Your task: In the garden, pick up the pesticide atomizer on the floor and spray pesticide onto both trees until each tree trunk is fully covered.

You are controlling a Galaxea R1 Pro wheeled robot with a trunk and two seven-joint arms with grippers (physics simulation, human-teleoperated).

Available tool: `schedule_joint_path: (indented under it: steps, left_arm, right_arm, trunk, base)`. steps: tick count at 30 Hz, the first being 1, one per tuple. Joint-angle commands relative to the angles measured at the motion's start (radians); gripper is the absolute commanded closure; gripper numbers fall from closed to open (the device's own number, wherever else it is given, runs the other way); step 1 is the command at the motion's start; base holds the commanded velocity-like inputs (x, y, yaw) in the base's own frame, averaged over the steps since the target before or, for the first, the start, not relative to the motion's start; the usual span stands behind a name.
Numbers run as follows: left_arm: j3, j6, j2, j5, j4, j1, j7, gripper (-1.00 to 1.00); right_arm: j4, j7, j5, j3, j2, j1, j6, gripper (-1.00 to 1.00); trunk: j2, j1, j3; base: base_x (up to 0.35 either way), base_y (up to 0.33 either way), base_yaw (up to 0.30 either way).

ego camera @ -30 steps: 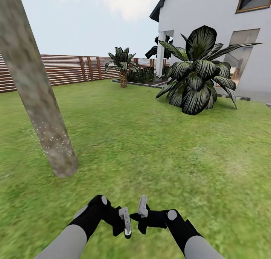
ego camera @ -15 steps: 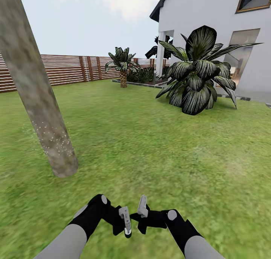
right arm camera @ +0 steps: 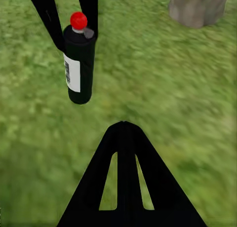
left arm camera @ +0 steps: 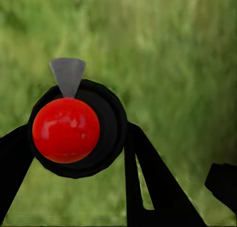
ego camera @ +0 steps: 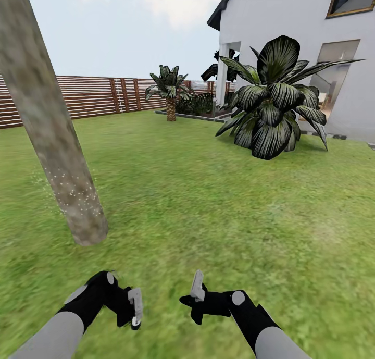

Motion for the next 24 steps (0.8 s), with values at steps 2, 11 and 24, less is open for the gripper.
schedule_joint_path:
  steps: [2,11,24]
  left_arm:
    - [-0.003,0.005,0.059,0.006,-0.002,0.006,-0.007,1.00]
    - [0.002,-0.003,0.238,0.016,-0.001,0.009,-0.010,1.00]
    - [0.420,-0.236,0.260,0.271,0.369,0.014,0.292,1.00]
  right_arm:
    - [0.000,0.005,0.009,-0.008,0.001,-0.001,-0.004,1.00]
    - [0.005,0.004,0.009,-0.013,0.001,-0.001,-0.004,-1.00]
    - [0.194,-0.620,-0.049,-0.020,-0.050,0.003,-0.002,-1.00]
  trunk:
    - [0.000,0.000,-0.001]
    - [0.000,0.000,-0.001]
    - [0.000,0.000,-0.001]
  base:
    - [0.000,0.000,0.000]
    - [0.000,0.000,0.000]
    - [0.000,0.000,0.000]
